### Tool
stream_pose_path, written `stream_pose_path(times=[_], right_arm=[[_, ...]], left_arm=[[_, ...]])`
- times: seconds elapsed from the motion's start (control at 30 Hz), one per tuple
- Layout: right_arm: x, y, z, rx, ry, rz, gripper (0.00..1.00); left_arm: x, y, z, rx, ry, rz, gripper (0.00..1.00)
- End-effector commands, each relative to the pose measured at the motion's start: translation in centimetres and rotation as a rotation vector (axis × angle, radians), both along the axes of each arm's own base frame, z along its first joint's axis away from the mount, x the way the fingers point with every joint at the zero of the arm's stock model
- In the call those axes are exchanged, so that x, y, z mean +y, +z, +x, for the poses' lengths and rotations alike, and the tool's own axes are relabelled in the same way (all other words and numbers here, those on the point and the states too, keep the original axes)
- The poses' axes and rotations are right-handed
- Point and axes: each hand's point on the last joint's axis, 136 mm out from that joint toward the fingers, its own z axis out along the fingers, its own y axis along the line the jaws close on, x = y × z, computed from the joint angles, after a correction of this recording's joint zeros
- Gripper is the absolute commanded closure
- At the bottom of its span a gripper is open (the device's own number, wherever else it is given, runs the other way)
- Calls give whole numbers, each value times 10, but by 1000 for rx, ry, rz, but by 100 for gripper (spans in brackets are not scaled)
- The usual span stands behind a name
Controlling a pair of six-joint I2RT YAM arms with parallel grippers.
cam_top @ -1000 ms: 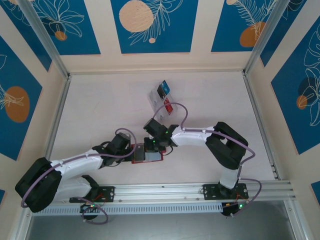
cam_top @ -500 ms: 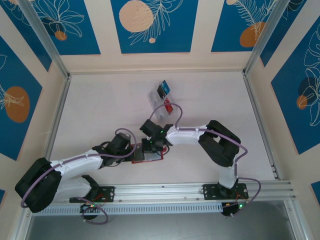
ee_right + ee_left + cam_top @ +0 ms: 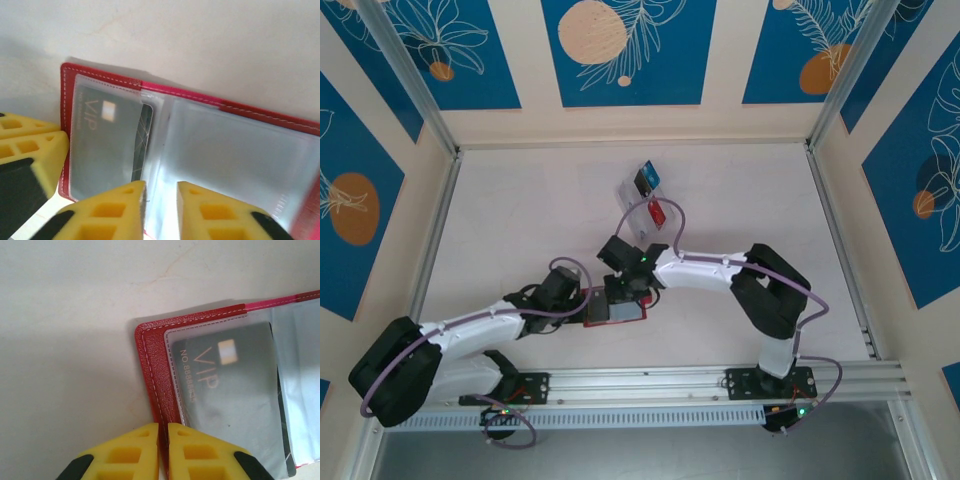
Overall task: Put the credit cards into the card holder
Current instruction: Insert the credit card into the card slot.
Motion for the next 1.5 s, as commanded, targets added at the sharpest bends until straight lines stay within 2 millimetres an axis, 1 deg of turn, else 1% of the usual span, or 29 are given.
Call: stream_pose_path(times=[0.0, 0.17, 0.33, 0.47, 0.57, 0.7, 0.77, 0.8, 0.9, 0.97, 1.03, 1.17, 1.47], right_arm=[[-22, 11, 12, -45, 17, -79, 71], [-23, 1, 22, -52, 48, -132, 68], [-23, -11, 26, -51, 64, -168, 65], [-25, -23, 22, -32, 65, -195, 65], [-29, -34, 15, -13, 63, -219, 66], [-29, -44, 6, 3, 69, -239, 69], [-29, -48, 2, 13, 71, -248, 73], [-28, -51, 0, 16, 71, -254, 77], [-27, -50, 0, 6, 67, -261, 86], [-27, -44, 2, -9, 64, -258, 95], [-25, -36, 4, -24, 64, -241, 100], [-12, -20, 7, -21, 73, -146, 100], [9, -6, 4, 17, 99, 4, 100]], left_arm=[[17, -21, -20, 74, 11, 70, 89], [18, -20, -20, 73, 13, 69, 89], [19, -17, -21, 68, 14, 72, 90], [19, -17, -21, 69, 16, 71, 89], [19, -17, -20, 68, 17, 70, 89], [19, -17, -20, 69, 13, 72, 90], [18, -17, -20, 68, 11, 72, 89], [18, -17, -20, 68, 11, 70, 89], [18, -17, -20, 69, 10, 68, 89], [18, -17, -20, 70, 7, 69, 89], [17, -17, -20, 70, 5, 69, 89], [17, -18, -20, 71, 4, 68, 89], [16, -17, -20, 70, 4, 66, 89]])
